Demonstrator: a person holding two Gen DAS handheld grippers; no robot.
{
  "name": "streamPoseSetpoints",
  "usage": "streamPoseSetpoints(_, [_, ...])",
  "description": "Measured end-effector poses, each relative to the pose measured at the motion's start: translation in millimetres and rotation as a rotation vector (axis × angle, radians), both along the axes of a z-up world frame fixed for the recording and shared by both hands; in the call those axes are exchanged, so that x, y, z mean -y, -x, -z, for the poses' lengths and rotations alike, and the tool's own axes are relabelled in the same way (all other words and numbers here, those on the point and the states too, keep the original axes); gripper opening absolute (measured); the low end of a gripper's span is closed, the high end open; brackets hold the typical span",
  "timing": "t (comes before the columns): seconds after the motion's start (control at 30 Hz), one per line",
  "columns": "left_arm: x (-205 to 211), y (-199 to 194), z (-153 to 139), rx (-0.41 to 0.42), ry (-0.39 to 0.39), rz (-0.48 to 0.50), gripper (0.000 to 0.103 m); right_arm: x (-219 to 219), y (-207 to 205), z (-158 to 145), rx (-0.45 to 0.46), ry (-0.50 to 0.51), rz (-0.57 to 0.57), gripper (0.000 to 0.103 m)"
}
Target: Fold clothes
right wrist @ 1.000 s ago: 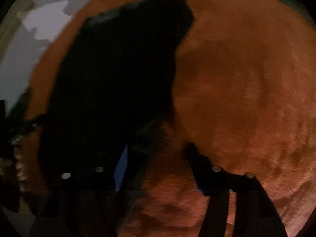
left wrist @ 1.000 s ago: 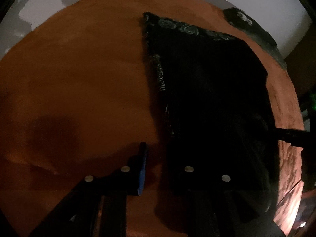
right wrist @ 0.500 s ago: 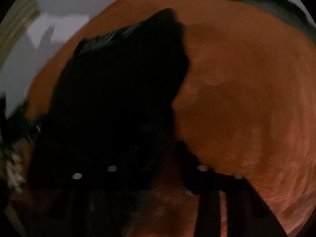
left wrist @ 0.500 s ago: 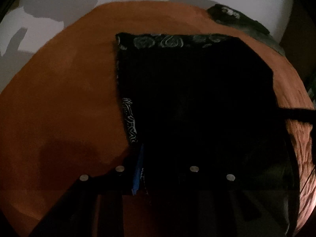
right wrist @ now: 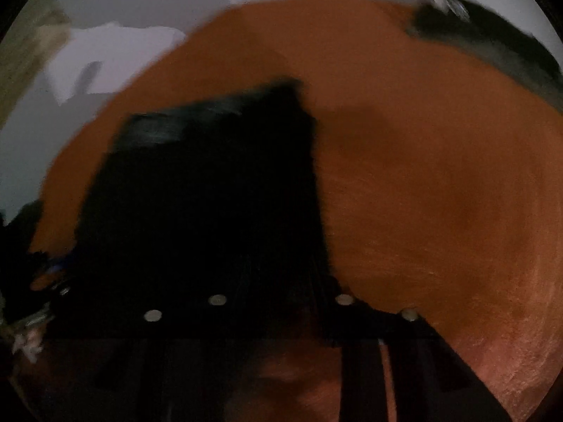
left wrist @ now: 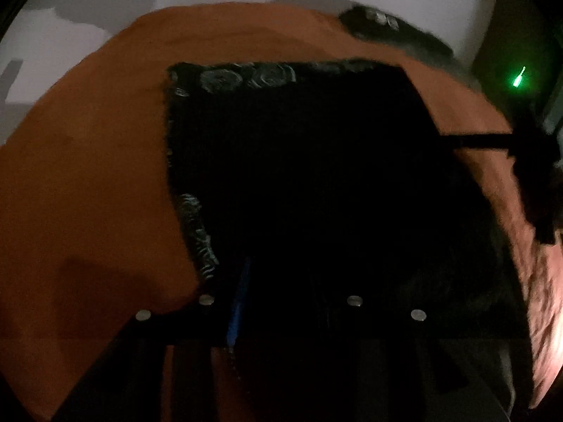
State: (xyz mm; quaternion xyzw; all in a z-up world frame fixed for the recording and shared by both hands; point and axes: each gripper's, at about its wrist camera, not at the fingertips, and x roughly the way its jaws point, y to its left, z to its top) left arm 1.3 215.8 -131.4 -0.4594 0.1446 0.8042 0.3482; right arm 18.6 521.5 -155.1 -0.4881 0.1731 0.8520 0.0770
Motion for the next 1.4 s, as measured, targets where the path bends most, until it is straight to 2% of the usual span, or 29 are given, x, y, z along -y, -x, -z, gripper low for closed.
streamPoseSetpoints(0.07, [8.6, -4.0, -14.2, -0.008, -0.028, -0.022, 0.036, -9.2, -5.1, -3.8, 0.011, -0.002, 0.056, 0.022])
streamPoseSetpoints(0.1, [13.8, -13.8, -24.8, -0.005, -0.058, 0.008, 0.036, -7.8, -8.6, -10.3, -0.005, 0.018, 0.053, 0.022])
streamPoseSetpoints(0.17, [24.1, -33.6, -46.2, 0.002, -0.119, 0.069, 0.037, 9.9, -24.1, -31.4, -0.067, 0.045, -0.035, 0.022])
streamPoseSetpoints(0.23, [24.7, -63.3, -59.3, 0.007, -0.143, 0.206, 0.037, 38.5, -41.6, -47.0, -0.103, 0.049, -0.147, 0.022])
streamPoseSetpoints(0.27, [20.9, -77.1, -60.5, 0.014, -0.14, 0.279, 0.04, 54.2, -49.7, -51.8, -0.111, 0.051, -0.201, 0.022])
streamPoseSetpoints(0.3, [15.0, -82.8, -52.9, 0.03, -0.119, 0.298, 0.042, 69.6, -57.4, -55.2, -0.115, 0.058, -0.253, 0.022])
streamPoseSetpoints(0.4, [-2.6, -99.2, -29.6, 0.08, -0.054, 0.35, 0.042, 112.0, -72.9, -37.3, -0.05, 0.174, -0.38, 0.022])
streamPoseSetpoints(0.47, [-4.2, -90.0, -8.9, 0.125, -0.022, 0.288, 0.042, 126.0, -75.6, -11.1, 0.014, 0.18, -0.381, 0.022])
streamPoseSetpoints(0.53, [3.3, -78.7, 4.2, 0.182, -0.021, 0.225, 0.042, 123.9, -75.0, 13.9, 0.081, 0.164, -0.329, 0.011])
streamPoseSetpoints(0.57, [11.1, -76.4, 0.5, 0.194, -0.031, 0.214, 0.042, 114.9, -76.8, 16.4, 0.086, 0.171, -0.283, 0.0])
streamPoseSetpoints(0.63, [29.0, -76.9, -13.9, 0.145, 0.006, 0.216, 0.042, 102.1, -83.9, 5.8, 0.081, 0.15, -0.218, 0.0])
streamPoseSetpoints(0.7, [46.8, -81.4, -28.7, 0.075, 0.05, 0.235, 0.042, 102.4, -97.4, -15.7, 0.067, 0.019, -0.235, 0.001])
streamPoseSetpoints(0.77, [68.9, -93.6, -45.4, -0.014, 0.065, 0.316, 0.042, 120.1, -118.7, -33.2, 0.025, -0.131, -0.357, 0.003])
streamPoseSetpoints(0.83, [87.0, -109.0, -51.5, -0.117, 0.094, 0.439, 0.051, 142.5, -140.1, -40.1, -0.001, -0.258, -0.488, 0.012])
streamPoseSetpoints(0.87, [92.0, -118.9, -49.8, -0.149, 0.11, 0.502, 0.06, 160.2, -154.6, -37.6, -0.009, -0.33, -0.576, 0.027])
streamPoseSetpoints(0.9, [99.8, -131.5, -45.7, -0.211, 0.135, 0.579, 0.061, 176.0, -167.8, -31.9, -0.015, -0.393, -0.648, 0.052])
streamPoseSetpoints(0.93, [107.7, -144.2, -41.6, -0.275, 0.159, 0.655, 0.061, 191.6, -181.3, -26.4, -0.023, -0.457, -0.72, 0.06])
streamPoseSetpoints(0.97, [115.5, -156.9, -37.5, -0.339, 0.184, 0.732, 0.061, 205.3, -196.7, -21.3, -0.045, -0.535, -0.788, 0.064])
streamPoseSetpoints(1.07, [136.1, -200.8, -23.3, -0.548, 0.252, 0.932, 0.061, 241.6, -234.6, -5.1, -0.121, -0.78, -0.983, 0.064])
streamPoseSetpoints(1.13, [134.0, -214.8, -16.0, -0.606, 0.243, 0.992, 0.061, 256.6, -251.0, 2.5, -0.185, -0.915, -1.065, 0.064])
streamPoseSetpoints(1.2, [127.4, -220.7, -7.8, -0.63, 0.224, 1.008, 0.061, 261.7, -256.5, 6.4, -0.227, -0.957, -1.103, 0.064])
streamPoseSetpoints(1.4, [116.9, -214.6, 1.2, -0.704, 0.201, 1.051, 0.061, 259.9, -256.8, 32.6, -0.255, -1.11, -1.228, 0.064])
